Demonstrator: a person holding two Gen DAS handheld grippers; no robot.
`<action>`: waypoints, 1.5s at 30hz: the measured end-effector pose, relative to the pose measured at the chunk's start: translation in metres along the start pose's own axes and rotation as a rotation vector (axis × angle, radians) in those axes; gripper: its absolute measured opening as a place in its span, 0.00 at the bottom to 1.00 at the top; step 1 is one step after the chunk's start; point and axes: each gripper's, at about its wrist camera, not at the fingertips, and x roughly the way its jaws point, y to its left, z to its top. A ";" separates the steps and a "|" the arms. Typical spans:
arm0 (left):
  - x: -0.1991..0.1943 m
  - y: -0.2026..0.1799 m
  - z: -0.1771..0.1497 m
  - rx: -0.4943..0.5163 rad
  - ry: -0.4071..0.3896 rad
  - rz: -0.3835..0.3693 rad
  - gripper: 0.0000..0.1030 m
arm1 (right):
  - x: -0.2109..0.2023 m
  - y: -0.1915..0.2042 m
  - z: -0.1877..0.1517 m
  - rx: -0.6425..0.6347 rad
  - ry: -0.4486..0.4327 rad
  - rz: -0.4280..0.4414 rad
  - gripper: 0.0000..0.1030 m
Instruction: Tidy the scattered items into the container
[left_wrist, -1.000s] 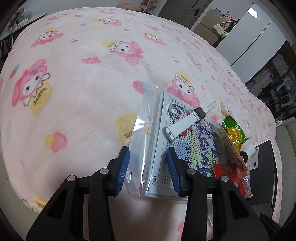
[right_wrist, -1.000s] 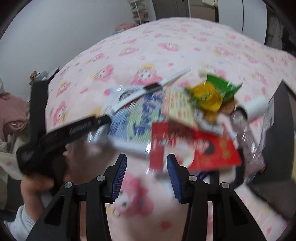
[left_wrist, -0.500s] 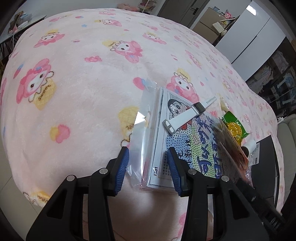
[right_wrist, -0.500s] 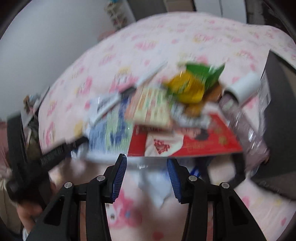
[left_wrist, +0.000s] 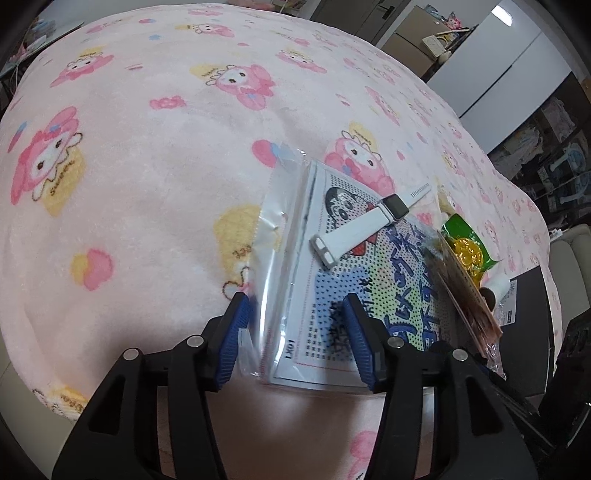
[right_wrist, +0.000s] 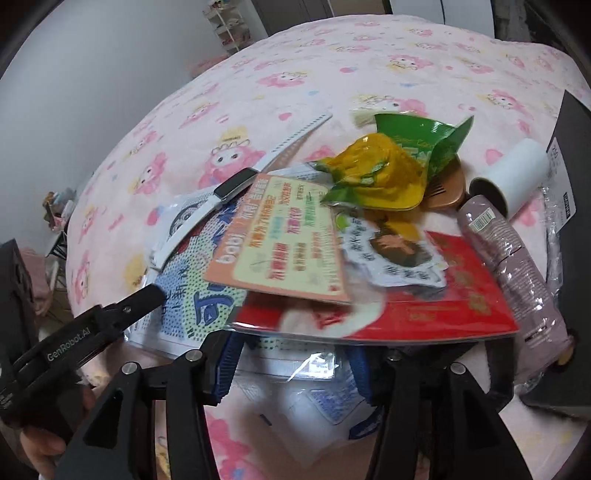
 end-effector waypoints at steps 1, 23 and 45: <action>-0.003 -0.002 -0.002 0.015 -0.004 0.003 0.51 | -0.003 0.003 -0.003 -0.009 0.000 -0.003 0.44; -0.081 -0.031 -0.097 0.143 0.065 -0.053 0.52 | -0.115 -0.020 -0.098 0.069 -0.040 0.046 0.39; -0.089 -0.005 -0.076 0.081 0.112 0.019 0.54 | -0.081 -0.007 -0.119 0.063 0.134 0.121 0.39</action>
